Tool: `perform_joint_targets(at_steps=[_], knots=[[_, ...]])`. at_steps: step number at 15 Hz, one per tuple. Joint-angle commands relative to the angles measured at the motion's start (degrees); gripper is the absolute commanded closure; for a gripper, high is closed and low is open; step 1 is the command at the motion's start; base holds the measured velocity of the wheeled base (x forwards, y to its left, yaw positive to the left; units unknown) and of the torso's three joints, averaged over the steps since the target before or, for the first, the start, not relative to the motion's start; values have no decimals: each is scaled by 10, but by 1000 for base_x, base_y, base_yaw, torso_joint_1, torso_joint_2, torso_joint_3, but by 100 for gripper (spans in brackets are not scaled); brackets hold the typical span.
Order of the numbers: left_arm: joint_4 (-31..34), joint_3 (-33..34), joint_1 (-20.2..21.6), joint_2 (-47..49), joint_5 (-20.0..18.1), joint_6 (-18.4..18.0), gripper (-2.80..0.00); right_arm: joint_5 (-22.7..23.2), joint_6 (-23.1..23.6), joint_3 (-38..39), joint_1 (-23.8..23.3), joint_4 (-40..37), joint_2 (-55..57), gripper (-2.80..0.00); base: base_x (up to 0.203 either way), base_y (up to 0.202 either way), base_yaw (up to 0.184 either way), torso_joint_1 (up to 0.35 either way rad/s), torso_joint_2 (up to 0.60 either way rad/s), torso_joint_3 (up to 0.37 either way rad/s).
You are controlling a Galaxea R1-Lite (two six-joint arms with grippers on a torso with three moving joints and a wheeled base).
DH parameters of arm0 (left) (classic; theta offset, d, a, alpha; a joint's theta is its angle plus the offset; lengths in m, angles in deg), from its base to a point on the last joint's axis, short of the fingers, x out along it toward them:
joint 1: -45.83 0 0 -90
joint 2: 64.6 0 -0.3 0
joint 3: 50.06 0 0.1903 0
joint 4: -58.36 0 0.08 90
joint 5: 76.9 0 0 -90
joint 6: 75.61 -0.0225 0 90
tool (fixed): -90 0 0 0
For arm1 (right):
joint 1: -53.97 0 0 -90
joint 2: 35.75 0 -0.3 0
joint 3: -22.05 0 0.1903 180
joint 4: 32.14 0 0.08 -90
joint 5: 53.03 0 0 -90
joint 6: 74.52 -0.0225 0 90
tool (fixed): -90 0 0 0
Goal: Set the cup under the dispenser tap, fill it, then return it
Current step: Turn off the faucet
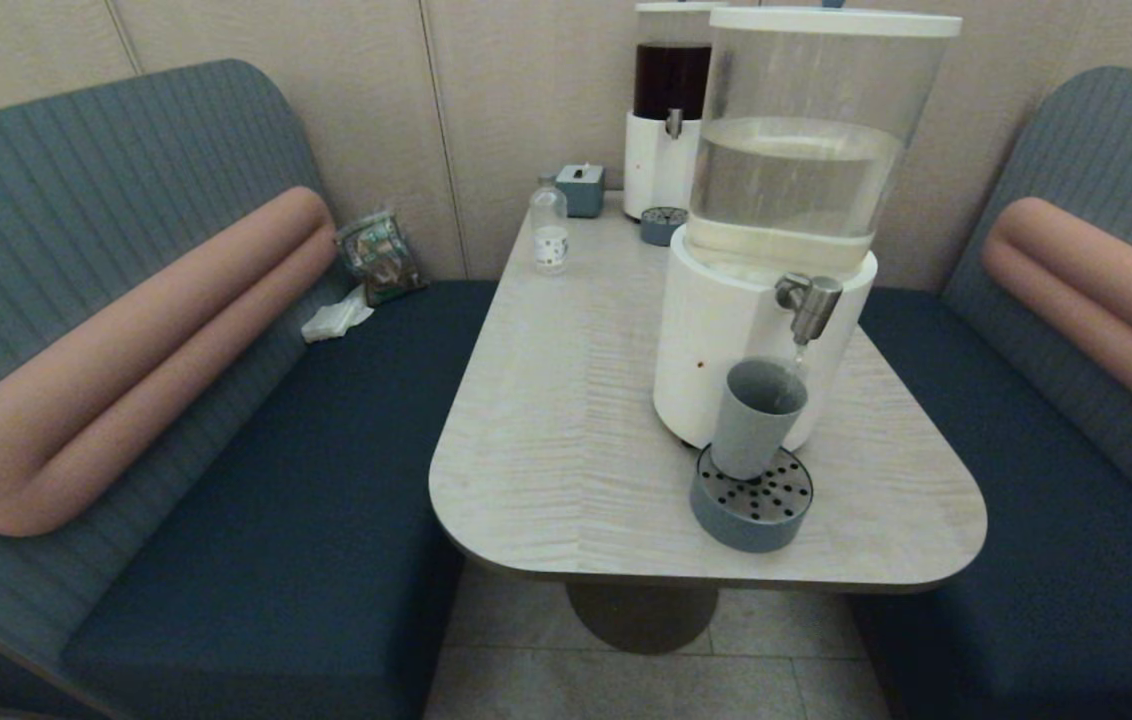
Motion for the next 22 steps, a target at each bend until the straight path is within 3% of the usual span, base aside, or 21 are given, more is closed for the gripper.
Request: perform_joint_targets(at_steps=[1,7,9,14,19,22], knots=[[0,1,0,1,0,0,0,-2,1,62,0,126,-3,0,0,0,0,0,0,0],[0,1,0,1,0,0,0,-15,-25,72,0,139,-3,0,0,0,0,0,0,0],[0,1,0,1,0,0,0,-44,-23,89,0,154,-4,0,0,0,0,0,0,0],[0,1,0,1,0,0,0,-22,49,98,0,174,-4,0,0,0,0,0,0,0],[0,1,0,1,0,0,0,-27,13,97,0,178,-4,0,0,0,0,0,0,0],[0,1,0,1,0,0,0,-29,12,31,0,171,-2,0,0,0,0,0,0,0]])
